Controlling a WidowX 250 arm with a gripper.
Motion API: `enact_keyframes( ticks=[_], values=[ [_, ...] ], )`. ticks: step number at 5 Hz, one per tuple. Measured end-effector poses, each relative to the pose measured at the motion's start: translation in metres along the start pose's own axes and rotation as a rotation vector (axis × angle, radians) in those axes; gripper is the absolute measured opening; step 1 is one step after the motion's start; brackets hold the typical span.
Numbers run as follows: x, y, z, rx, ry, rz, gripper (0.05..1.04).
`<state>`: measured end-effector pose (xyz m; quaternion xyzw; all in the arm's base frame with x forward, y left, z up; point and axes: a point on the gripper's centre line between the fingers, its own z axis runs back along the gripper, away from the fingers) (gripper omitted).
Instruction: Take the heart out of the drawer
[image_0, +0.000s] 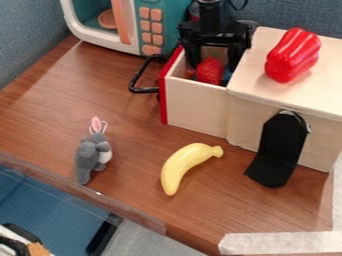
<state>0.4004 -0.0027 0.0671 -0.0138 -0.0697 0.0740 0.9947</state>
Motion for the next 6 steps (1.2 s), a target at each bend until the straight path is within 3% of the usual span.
enact_keyframes(
  ticks=[1,2,4,6],
  values=[
    [0.000,0.000,0.000,-0.002,-0.007,-0.004,0.691],
    [-0.002,-0.002,0.001,-0.003,-0.007,-0.010,0.622],
    [-0.005,-0.008,0.010,-0.030,-0.002,-0.050,0.622],
    [-0.007,-0.019,0.074,-0.130,-0.132,-0.075,0.622]
  ],
)
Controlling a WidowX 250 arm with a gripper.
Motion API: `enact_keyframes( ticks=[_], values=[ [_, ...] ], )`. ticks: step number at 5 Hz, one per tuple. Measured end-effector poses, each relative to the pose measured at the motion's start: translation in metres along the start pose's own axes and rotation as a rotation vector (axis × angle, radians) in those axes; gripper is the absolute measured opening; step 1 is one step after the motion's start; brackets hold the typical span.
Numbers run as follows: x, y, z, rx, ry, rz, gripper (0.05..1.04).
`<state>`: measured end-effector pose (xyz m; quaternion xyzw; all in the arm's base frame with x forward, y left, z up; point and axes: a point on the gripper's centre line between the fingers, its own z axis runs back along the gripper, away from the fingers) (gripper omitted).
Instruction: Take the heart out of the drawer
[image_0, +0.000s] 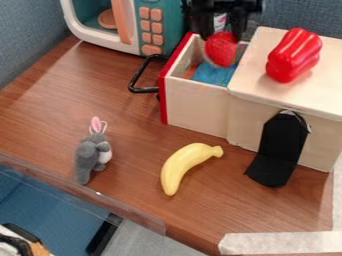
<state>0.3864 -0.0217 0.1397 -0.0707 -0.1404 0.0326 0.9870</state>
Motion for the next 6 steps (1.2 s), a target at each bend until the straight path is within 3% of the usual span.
enact_keyframes(
  ticks=[2,3,4,5,6],
  values=[
    [-0.038,-0.002,0.026,-0.026,-0.020,-0.049,0.622],
    [-0.077,-0.012,0.037,-0.032,-0.007,-0.120,0.622],
    [-0.115,-0.024,0.016,-0.020,0.079,-0.198,0.623],
    [-0.144,-0.041,-0.010,0.002,0.124,-0.267,0.623],
    [-0.161,-0.055,-0.049,0.024,0.178,-0.297,0.623]
  ],
)
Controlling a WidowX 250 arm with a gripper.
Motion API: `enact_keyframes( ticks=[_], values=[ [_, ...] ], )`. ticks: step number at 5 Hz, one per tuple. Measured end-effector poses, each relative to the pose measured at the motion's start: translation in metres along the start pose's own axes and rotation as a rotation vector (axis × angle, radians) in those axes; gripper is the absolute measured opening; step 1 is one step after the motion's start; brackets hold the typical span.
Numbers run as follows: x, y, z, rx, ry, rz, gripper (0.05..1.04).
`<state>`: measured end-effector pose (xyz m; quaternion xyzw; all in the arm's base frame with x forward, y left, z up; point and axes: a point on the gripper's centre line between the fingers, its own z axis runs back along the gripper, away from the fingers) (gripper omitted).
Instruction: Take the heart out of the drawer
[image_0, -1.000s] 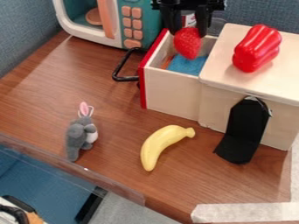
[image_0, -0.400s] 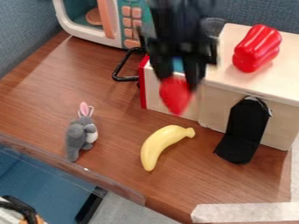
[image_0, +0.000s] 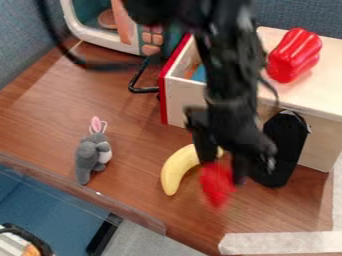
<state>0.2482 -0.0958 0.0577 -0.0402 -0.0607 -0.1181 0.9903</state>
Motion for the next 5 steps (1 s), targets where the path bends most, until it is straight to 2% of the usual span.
enact_keyframes(
  ticks=[1,2,3,5],
  values=[
    [0.002,-0.011,-0.029,0.018,0.033,-0.005,0.623],
    [0.002,-0.014,-0.043,0.020,0.071,-0.014,0.543],
    [0.002,-0.015,-0.036,0.012,0.055,-0.009,0.355],
    [0.015,-0.013,0.022,-0.032,-0.058,0.057,0.934]
  ],
)
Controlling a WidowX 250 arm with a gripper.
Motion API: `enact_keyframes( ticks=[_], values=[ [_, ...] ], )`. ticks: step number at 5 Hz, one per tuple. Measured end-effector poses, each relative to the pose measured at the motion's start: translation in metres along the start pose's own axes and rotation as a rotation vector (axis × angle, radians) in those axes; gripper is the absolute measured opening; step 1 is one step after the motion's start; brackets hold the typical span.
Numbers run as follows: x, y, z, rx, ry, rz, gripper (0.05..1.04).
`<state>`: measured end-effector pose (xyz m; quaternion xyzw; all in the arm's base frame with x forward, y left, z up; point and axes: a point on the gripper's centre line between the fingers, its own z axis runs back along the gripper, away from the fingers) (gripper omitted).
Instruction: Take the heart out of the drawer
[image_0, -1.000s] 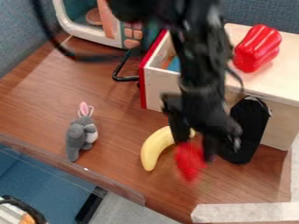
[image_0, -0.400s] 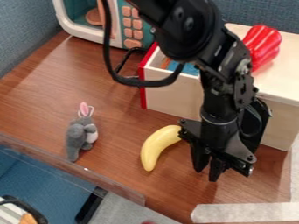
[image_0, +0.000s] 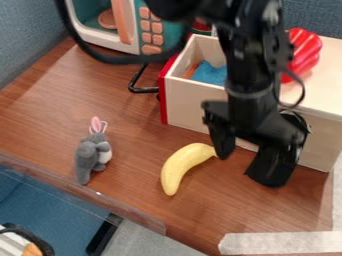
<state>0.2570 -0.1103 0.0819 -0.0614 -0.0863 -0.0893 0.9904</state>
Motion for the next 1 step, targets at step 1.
enact_keyframes(
  ticks=[1],
  values=[
    [0.0061,0.0090,0.0239,0.004,-0.056,0.029,1.012]
  ],
)
